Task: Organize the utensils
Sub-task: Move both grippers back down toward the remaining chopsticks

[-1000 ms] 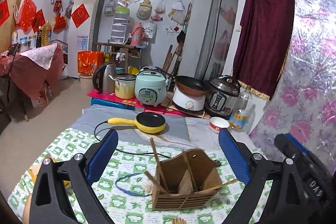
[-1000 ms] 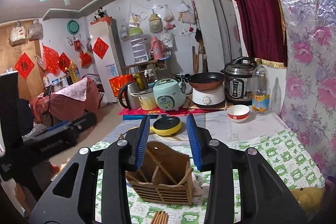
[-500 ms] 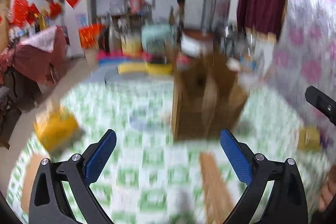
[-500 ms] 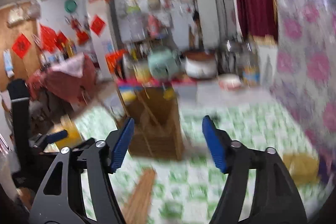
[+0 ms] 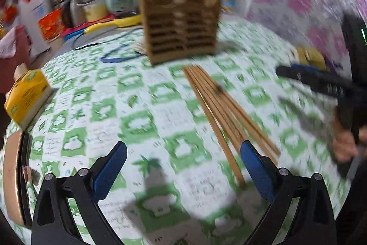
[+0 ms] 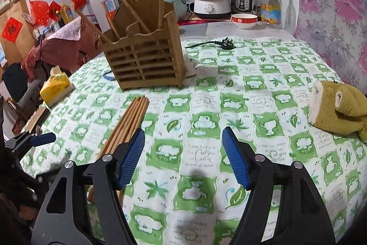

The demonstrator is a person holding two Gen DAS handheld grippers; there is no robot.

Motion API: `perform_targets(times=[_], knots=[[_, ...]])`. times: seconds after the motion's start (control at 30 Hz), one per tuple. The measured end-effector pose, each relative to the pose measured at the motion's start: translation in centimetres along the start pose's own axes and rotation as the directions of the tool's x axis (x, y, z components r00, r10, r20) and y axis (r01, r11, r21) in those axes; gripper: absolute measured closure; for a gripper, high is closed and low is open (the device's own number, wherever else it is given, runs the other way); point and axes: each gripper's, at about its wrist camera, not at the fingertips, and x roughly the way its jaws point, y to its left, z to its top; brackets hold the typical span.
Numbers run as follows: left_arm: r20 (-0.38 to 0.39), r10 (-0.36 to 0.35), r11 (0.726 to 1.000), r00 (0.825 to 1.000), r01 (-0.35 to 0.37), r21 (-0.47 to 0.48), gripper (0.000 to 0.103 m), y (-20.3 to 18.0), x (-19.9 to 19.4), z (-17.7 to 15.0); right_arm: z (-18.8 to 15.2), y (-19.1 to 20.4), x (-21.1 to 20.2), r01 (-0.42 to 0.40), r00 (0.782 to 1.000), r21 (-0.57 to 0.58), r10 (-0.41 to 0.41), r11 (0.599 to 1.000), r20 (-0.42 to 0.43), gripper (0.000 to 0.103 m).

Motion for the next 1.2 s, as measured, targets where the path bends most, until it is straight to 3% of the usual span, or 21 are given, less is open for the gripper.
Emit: perform_targets(times=[0.17,0.3,0.43,0.57,0.67,0.9,1.2], knots=[[-0.039,-0.046,0.992,0.998,0.051,0.119,0.006,-2.0,0.4,-0.9,-0.1,0.1,0.3,-0.002,1.0,-0.012,0.001,1.0,-0.014,0.033],[-0.094,-0.023,0.989,0.995,0.037,0.145,0.006,-2.3,1.5,-1.0,-0.2,0.2,0.2,0.002,1.0,-0.02,-0.002,1.0,-0.009,0.032],[-0.149,-0.007,0.996,0.989,0.02,0.086,0.006,-0.9,2.6,-0.9,-0.2,0.2,0.2,0.005,1.0,-0.02,-0.005,1.0,-0.01,0.032],[-0.156,0.043,0.997,0.987,-0.052,-0.051,0.006,1.9,3.1,-0.6,-0.6,0.3,0.2,0.005,1.0,-0.043,-0.006,0.999,-0.019,0.032],[-0.152,0.065,0.99,0.986,-0.083,-0.11,0.006,3.1,3.1,-0.5,-1.7,1.0,0.0,-0.038,0.998,-0.105,0.032,0.994,-0.057,0.032],[-0.158,0.083,0.99,0.984,-0.099,-0.096,0.006,3.0,3.3,-0.2,-4.3,3.5,-0.5,-0.135,0.983,-0.259,0.096,0.956,-0.157,0.032],[-0.159,0.086,0.99,0.984,-0.101,-0.094,0.005,2.8,3.4,-0.2,-6.2,5.4,-1.3,-0.158,0.974,-0.349,0.088,0.924,-0.207,0.032]])
